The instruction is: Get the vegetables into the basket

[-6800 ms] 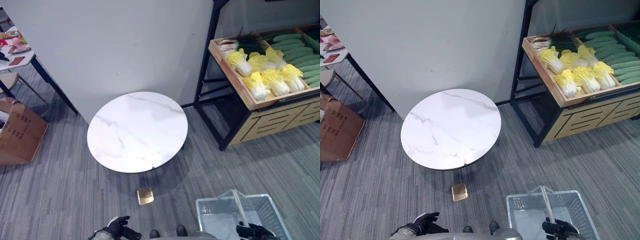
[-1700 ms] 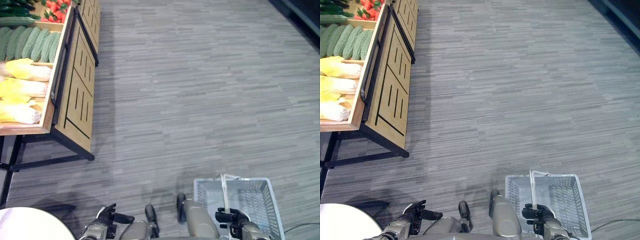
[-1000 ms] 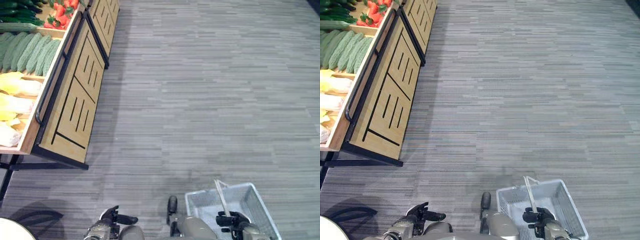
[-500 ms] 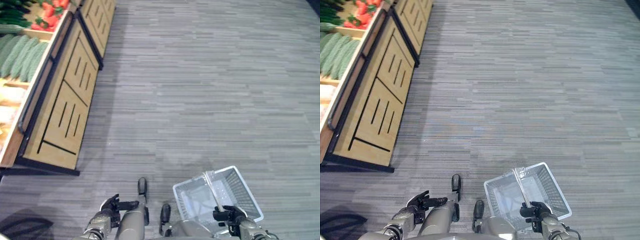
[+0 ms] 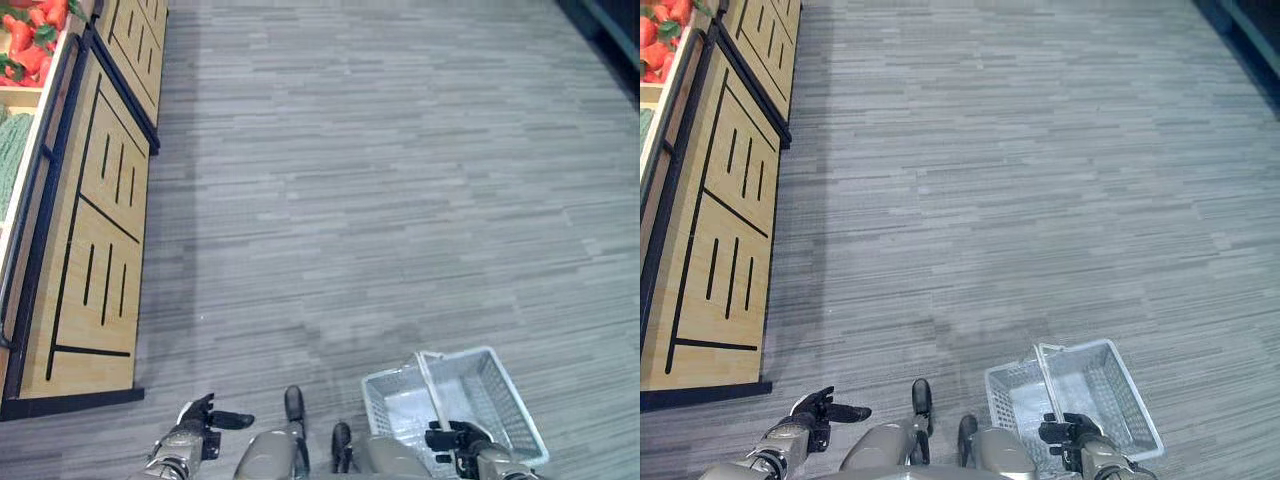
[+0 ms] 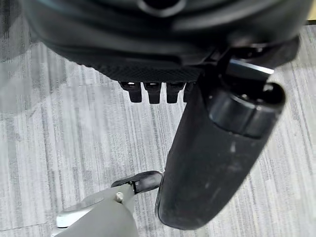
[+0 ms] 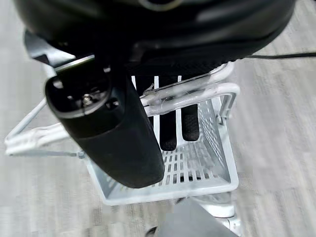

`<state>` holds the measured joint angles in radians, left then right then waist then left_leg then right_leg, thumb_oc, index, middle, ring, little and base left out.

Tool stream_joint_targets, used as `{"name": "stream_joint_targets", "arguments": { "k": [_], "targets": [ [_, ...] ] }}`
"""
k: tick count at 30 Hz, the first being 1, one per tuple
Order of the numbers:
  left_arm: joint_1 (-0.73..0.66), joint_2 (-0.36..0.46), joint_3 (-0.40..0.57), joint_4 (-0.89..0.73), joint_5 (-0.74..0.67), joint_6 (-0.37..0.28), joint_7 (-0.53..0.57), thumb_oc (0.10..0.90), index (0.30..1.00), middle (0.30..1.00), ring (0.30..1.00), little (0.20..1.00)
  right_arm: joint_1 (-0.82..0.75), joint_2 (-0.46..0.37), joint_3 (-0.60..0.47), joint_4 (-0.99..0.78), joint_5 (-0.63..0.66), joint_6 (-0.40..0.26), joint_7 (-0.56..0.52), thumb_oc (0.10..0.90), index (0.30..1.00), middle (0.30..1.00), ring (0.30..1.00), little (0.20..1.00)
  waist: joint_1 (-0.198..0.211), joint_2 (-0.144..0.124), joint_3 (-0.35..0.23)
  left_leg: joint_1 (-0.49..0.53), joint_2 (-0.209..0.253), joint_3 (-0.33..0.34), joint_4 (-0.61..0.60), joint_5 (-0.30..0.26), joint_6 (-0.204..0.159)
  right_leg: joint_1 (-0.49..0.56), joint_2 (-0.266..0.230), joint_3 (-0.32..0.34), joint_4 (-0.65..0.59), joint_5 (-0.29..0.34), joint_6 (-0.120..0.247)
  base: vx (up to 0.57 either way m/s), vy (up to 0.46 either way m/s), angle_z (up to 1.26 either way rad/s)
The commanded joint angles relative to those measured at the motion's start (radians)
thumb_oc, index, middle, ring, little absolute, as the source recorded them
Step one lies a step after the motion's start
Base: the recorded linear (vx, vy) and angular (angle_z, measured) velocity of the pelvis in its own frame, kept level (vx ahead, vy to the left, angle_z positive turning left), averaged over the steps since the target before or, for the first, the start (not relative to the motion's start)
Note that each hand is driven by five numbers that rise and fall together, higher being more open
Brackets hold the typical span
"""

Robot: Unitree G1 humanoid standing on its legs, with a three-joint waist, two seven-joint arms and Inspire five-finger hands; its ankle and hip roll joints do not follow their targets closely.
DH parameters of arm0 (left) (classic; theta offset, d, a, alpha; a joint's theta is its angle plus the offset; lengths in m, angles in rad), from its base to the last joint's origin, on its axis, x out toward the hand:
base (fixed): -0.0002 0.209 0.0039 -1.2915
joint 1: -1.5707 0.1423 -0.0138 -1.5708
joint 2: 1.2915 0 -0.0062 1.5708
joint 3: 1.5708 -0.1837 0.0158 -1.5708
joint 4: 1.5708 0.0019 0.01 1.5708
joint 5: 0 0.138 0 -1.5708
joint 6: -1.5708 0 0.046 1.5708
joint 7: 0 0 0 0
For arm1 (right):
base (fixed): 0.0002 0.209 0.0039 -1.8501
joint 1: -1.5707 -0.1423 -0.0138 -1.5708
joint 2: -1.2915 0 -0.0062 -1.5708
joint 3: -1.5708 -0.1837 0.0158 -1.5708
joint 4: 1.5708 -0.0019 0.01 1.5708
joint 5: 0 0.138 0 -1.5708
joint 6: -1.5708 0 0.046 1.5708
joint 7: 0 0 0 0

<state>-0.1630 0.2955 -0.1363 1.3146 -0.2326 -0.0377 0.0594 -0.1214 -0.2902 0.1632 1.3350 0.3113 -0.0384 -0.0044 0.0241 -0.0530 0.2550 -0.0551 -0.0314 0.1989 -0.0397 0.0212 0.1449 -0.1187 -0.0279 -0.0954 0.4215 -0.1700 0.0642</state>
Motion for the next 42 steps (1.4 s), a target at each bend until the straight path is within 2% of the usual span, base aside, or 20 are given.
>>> {"name": "stream_joint_targets", "arguments": {
  "k": [1,4,9,13,15,17,19,22,24,26,28,29,30,32,33,35,36,37,40,42],
  "targets": [
    [0.054,0.019,0.011,0.004,0.022,0.000,0.006,0.900,1.000,1.000,1.000,1.000,0.059,-0.012,-0.001,-0.015,0.002,0.002,0.005,0.400,0.300,0.300,0.300,0.300,0.001,-0.002,-0.013,-0.010,-0.021,-0.032,0.095,-0.124,-0.044,-0.019,-0.068,0.035,-0.105,0.202,0.052,0.09,0.094,0.06],
    [0.056,0.021,0.016,0.011,0.024,-0.004,0.013,0.900,1.000,1.000,1.000,1.000,0.064,-0.013,-0.015,-0.010,0.009,0.001,-0.001,0.400,0.300,0.300,0.300,0.300,0.002,0.012,-0.014,0.007,-0.012,-0.029,0.074,-0.115,-0.051,-0.039,-0.071,0.025,-0.210,0.229,0.054,0.08,0.040,0.27],
    [0.052,0.015,0.036,0.016,-0.005,-0.010,0.025,0.900,1.000,1.000,1.000,1.000,0.061,-0.010,-0.027,-0.012,0.017,-0.004,-0.011,0.400,0.300,0.300,0.300,0.300,0.003,0.012,0.004,0.036,-0.018,-0.031,0.081,-0.130,-0.059,-0.084,-0.068,0.082,-0.413,0.295,0.079,0.11,-0.034,0.16],
    [0.058,0.001,0.059,0.008,-0.049,-0.021,0.035,0.900,1.000,1.000,1.000,1.000,0.071,0.002,-0.026,-0.027,0.013,-0.007,-0.015,0.400,0.300,0.300,0.300,0.300,0.010,-0.002,0.006,0.075,-0.024,-0.031,0.081,-0.152,-0.068,-0.099,-0.061,0.026,-0.483,0.318,0.095,0.18,-0.121,0.10],
    [0.062,-0.005,0.065,0.012,-0.064,-0.020,0.034,0.900,1.000,1.000,1.000,1.000,0.073,0.004,-0.022,-0.026,0.009,-0.006,-0.016,0.400,0.300,0.300,0.300,0.300,0.010,-0.007,0.007,0.096,-0.024,-0.034,0.081,-0.164,-0.070,-0.104,-0.047,0.001,-0.469,0.318,0.095,0.27,-0.189,0.06],
    [0.059,-0.009,0.059,0.016,-0.069,-0.021,0.033,0.900,1.000,1.000,1.000,1.000,0.079,0.003,-0.017,-0.024,0.014,-0.009,-0.013,0.400,0.300,0.300,0.300,0.300,0.006,-0.005,0.002,0.120,-0.022,-0.064,0.082,-0.174,-0.078,-0.106,-0.030,0.037,-0.425,0.294,0.077,0.37,-0.238,0.06],
    [0.056,-0.017,0.047,0.021,-0.064,-0.021,0.030,0.900,1.000,1.000,1.000,1.000,0.078,-0.002,-0.013,-0.014,0.017,-0.010,-0.010,0.400,0.300,0.300,0.300,0.300,-0.004,0.002,-0.014,0.149,0.001,-0.092,0.076,-0.177,-0.096,-0.097,-0.002,0.058,-0.394,0.266,0.051,0.39,-0.273,0.25],
    [0.057,-0.038,0.045,0.029,-0.073,-0.019,0.032,0.900,1.000,1.000,1.000,1.000,0.088,-0.014,-0.021,-0.006,0.019,-0.011,-0.016,0.400,0.300,0.300,0.300,0.300,-0.018,0.016,-0.028,0.162,0.032,-0.125,0.116,-0.168,-0.129,-0.081,0.010,0.015,-0.343,0.213,0.018,0.37,-0.271,0.31],
    [0.053,-0.047,0.039,0.033,-0.069,-0.018,0.030,0.900,1.000,1.000,1.000,1.000,0.092,-0.021,-0.021,-0.001,0.025,-0.013,-0.018,0.400,0.300,0.300,0.300,0.300,-0.028,0.020,-0.033,0.144,0.048,-0.137,0.154,-0.132,-0.158,-0.062,0.019,-0.003,-0.357,0.196,0.000,0.28,-0.248,0.54],
    [0.053,-0.047,0.045,0.034,-0.076,-0.017,0.029,0.900,1.000,1.000,1.000,1.000,0.088,-0.032,-0.008,-0.006,0.014,-0.012,-0.011,0.400,0.300,0.300,0.300,0.300,-0.023,0.017,-0.028,0.103,0.059,-0.144,0.267,-0.073,-0.188,-0.034,0.028,-0.018,-0.365,0.179,-0.022,0.25,-0.224,0.47],
    [0.047,-0.044,0.043,0.030,-0.079,-0.016,0.028,0.900,1.000,1.000,1.000,1.000,0.086,-0.041,0.006,-0.018,0.004,-0.013,-0.009,0.400,0.300,0.300,0.300,0.300,-0.016,0.007,-0.004,0.017,0.073,-0.143,0.443,-0.014,-0.207,-0.007,0.026,-0.036,-0.365,0.165,-0.048,0.12,-0.162,0.30],
    [0.047,-0.044,0.043,0.030,-0.079,-0.016,0.028,0.900,1.000,1.000,1.000,1.000,0.085,-0.041,0.006,-0.017,0.004,-0.013,-0.009,0.400,0.300,0.300,0.300,0.300,-0.019,0.009,-0.005,0.011,0.075,-0.146,0.451,-0.017,-0.207,-0.009,0.027,-0.039,-0.365,0.164,-0.049,0.10,-0.150,0.40],
    [0.041,-0.043,0.034,0.024,-0.075,-0.012,0.028,0.900,1.000,1.000,1.000,1.000,0.086,-0.053,0.015,-0.025,0.002,-0.014,-0.009,0.400,0.300,0.300,0.300,0.300,-0.018,-0.004,0.014,-0.027,0.082,-0.128,0.470,-0.022,-0.192,0.015,0.016,-0.061,-0.365,0.142,-0.056,0.10,-0.092,0.36],
    [0.036,-0.048,0.026,0.016,-0.070,-0.010,0.026,0.900,1.000,1.000,1.000,1.000,0.092,-0.060,-0.001,-0.029,0.020,-0.013,-0.010,0.400,0.300,0.300,0.300,0.300,-0.037,-0.010,0.014,-0.034,0.105,-0.034,0.306,-0.067,-0.170,0.036,-0.021,-0.104,-0.380,0.134,-0.042,0.12,-0.002,0.33],
    [0.036,-0.053,0.016,0.012,-0.060,-0.011,0.026,0.900,1.000,1.000,1.000,1.000,0.102,-0.064,-0.014,-0.032,0.028,-0.014,-0.015,0.400,0.300,0.300,0.300,0.300,-0.049,0.000,0.009,-0.040,0.113,0.006,0.197,-0.075,-0.179,0.047,-0.036,-0.130,-0.382,0.124,-0.027,0.10,0.126,0.48],
    [0.034,-0.058,0.010,0.008,-0.053,-0.012,0.026,0.900,1.000,1.000,1.000,1.000,0.105,-0.067,-0.023,-0.034,0.031,-0.015,-0.017,0.400,0.300,0.300,0.300,0.300,-0.053,0.006,0.002,-0.052,0.114,0.015,0.132,-0.049,-0.184,0.045,-0.045,-0.143,-0.379,0.123,-0.024,0.09,0.148,0.84],
    [0.035,-0.059,0.004,0.006,-0.044,-0.011,0.026,0.900,1.000,1.000,1.000,1.000,0.112,-0.068,-0.029,-0.041,0.029,-0.017,-0.021,0.400,0.300,0.300,0.300,0.300,-0.059,0.021,-0.006,-0.078,0.120,0.028,0.055,0.019,-0.197,0.040,-0.055,-0.159,-0.361,0.108,-0.026,0.19,0.335,0.85],
    [0.036,-0.051,0.005,0.006,-0.046,-0.013,0.023,0.900,1.000,1.000,1.000,1.000,0.108,-0.065,-0.022,-0.047,0.023,-0.016,-0.022,0.400,0.300,0.300,0.300,0.300,-0.053,0.022,-0.009,-0.073,0.110,-0.003,0.091,-0.007,-0.177,0.035,-0.067,-0.151,-0.317,0.090,-0.025,0.24,0.450,0.54],
    [0.038,-0.044,0.007,0.006,-0.048,-0.013,0.021,0.900,1.000,1.000,1.000,1.000,0.106,-0.051,-0.023,-0.054,0.018,-0.016,-0.019,0.400,0.300,0.300,0.300,0.300,-0.053,0.016,-0.006,-0.061,0.096,0.005,0.094,-0.029,-0.164,0.027,-0.081,-0.129,-0.292,0.100,-0.015,0.14,0.300,-0.14],
    [0.043,-0.027,0.009,0.008,-0.021,-0.011,0.017,0.900,1.000,1.000,1.000,1.000,0.107,-0.037,-0.026,-0.051,0.014,-0.012,-0.016,0.400,0.300,0.300,0.300,0.300,-0.036,0.003,0.003,-0.057,0.073,0.025,0.116,-0.068,-0.132,0.032,-0.103,-0.102,-0.298,0.118,0.008,0.14,0.386,-0.05]
  ]
}}
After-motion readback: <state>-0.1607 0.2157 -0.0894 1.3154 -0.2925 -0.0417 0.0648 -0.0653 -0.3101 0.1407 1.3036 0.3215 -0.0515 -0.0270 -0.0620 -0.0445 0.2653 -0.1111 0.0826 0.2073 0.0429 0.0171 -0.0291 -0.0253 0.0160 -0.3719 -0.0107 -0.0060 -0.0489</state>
